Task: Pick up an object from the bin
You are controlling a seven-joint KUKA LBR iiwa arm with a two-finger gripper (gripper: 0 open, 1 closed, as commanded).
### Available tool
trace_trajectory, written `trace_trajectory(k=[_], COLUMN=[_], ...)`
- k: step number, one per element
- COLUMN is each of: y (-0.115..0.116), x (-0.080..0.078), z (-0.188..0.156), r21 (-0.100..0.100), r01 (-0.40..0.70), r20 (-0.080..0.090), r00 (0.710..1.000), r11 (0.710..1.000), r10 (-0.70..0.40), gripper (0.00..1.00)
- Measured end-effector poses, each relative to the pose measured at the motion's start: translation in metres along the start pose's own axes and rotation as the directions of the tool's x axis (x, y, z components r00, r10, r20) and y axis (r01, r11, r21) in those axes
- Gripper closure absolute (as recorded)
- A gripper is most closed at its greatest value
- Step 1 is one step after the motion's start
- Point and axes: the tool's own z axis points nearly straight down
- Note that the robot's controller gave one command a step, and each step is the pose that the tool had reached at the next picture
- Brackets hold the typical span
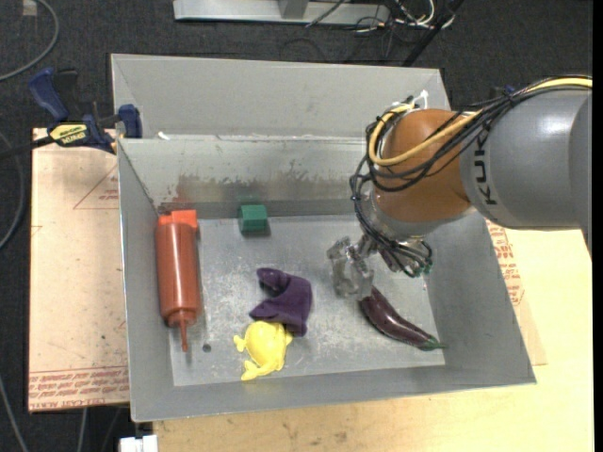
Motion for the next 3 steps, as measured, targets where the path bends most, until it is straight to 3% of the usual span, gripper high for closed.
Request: trace_trajectory(k=[1, 3], y=[0.0, 0.0015], x=[0.0001, -0.0014], z=[0.0001, -0.0004], r21=[0.0, 0.0], r01=[-0.001, 0.001], r20=[0.0, -0.002], r00=[1.0, 1.0], r11=[1.0, 1.0], r10=[0.0, -0.001], gripper=[0.0, 0.0])
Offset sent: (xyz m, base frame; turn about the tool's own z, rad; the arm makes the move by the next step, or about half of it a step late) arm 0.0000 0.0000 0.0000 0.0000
